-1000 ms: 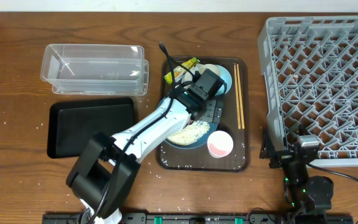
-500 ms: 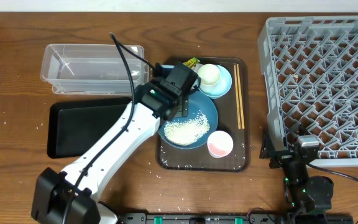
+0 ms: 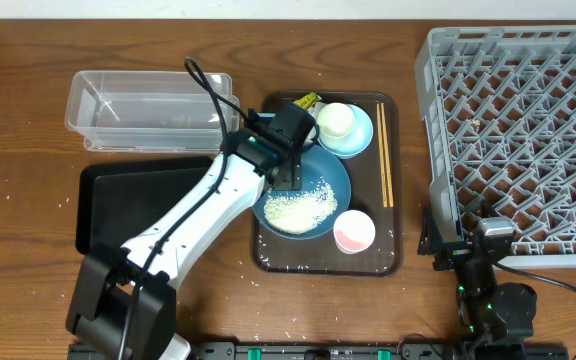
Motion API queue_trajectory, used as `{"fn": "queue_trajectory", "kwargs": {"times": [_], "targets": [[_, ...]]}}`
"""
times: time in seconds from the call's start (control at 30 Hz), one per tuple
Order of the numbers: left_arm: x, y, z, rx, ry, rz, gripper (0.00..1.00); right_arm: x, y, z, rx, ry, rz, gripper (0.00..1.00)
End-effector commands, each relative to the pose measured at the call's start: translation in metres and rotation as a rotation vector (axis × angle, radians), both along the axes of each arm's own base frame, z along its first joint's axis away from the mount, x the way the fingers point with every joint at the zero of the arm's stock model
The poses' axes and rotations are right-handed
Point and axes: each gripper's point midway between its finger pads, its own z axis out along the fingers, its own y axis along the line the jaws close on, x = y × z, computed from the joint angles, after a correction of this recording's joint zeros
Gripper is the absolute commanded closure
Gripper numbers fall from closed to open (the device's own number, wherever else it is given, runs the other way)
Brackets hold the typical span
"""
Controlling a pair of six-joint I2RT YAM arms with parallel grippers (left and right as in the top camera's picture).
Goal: Sort waste into correct bins and load items into the dishwasher rack
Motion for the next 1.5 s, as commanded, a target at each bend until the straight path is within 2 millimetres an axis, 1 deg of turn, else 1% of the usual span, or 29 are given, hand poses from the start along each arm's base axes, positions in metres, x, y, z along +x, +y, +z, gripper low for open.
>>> {"fn": "queue_trajectory", "kwargs": {"times": [0.0, 0.17, 0.3, 0.33, 0.43, 0.47, 0.57, 0.67, 0.77, 0.87, 0.97, 1.1, 1.17, 1.23, 1.33, 1.37, 1.43, 1.47], "targets": [[0.001, 0.006, -0.008, 0.012, 0.016, 0.025, 0.01, 0.0, -0.002, -0.001, -0.009, 0.001, -0.007, 0.01], [0.001, -0.008, -0.02, -0.048, 0.051, 0.008, 0.01, 0.0, -0.002, -0.001, -0.009, 0.001, -0.007, 0.01], [0.011, -0.015, -0.021, -0.072, 0.017, 0.005, 0.02, 0.0, -0.002, -0.001, -0.009, 0.001, -0.007, 0.01], [0.013, -0.02, -0.02, -0.096, 0.009, -0.004, 0.02, 0.0, -0.002, -0.001, -0.009, 0.001, -0.007, 0.01], [0.017, -0.049, -0.016, -0.239, 0.009, -0.054, 0.02, 0.0, -0.002, -0.001, -0.009, 0.001, -0.007, 0.01], [0.017, -0.064, -0.014, -0.308, 0.014, -0.081, 0.02, 0.0, -0.002, -0.001, -0.009, 0.001, -0.007, 0.01], [0.017, -0.091, -0.008, -0.392, 0.002, -0.139, 0.02, 0.0, -0.002, -0.001, -0.009, 0.001, -0.007, 0.01], [0.012, -0.109, -0.005, -0.395, -0.022, -0.198, 0.02, 0.0, -0.002, -0.001, -0.009, 0.001, -0.007, 0.01], [0.002, -0.129, -0.003, -0.385, -0.035, -0.286, 0.02, 0.0, -0.002, -0.001, -0.009, 0.001, -0.007, 0.01], [-0.003, -0.136, -0.003, -0.324, -0.076, -0.31, 0.02, 0.0, -0.002, -0.001, -0.009, 0.001, -0.007, 0.01], [-0.005, -0.137, -0.002, -0.269, -0.11, -0.316, 0.02, 0.0, -0.002, -0.001, -0.009, 0.001, -0.007, 0.01], [-0.008, -0.14, -0.003, -0.254, -0.118, -0.328, 0.02, 0.0, -0.002, -0.001, -0.009, 0.001, -0.007, 0.01], [-0.003, -0.132, -0.002, -0.213, -0.14, -0.308, 0.02, 0.0, -0.002, -0.001, -0.009, 0.001, -0.007, 0.01], [0.007, -0.112, 0.001, -0.126, -0.182, -0.261, 0.02, 0.0, -0.002, -0.001, -0.009, 0.001, -0.007, 0.01], [0.022, -0.074, 0.01, -0.005, -0.234, -0.175, 0.02, 0.0, -0.002, -0.001, -0.009, 0.001, -0.007, 0.01], [0.027, -0.061, 0.014, 0.013, -0.243, -0.143, 0.02, 0.0, -0.002, -0.001, -0.009, 0.001, -0.007, 0.01], [0.035, -0.043, 0.021, 0.014, -0.251, -0.095, 0.02, 0.0, -0.002, -0.001, -0.009, 0.001, -0.007, 0.01], [0.04, -0.03, 0.026, 0.012, -0.259, -0.062, 0.02, 0.0, -0.002, -0.001, -0.009, 0.001, -0.007, 0.01]]}}
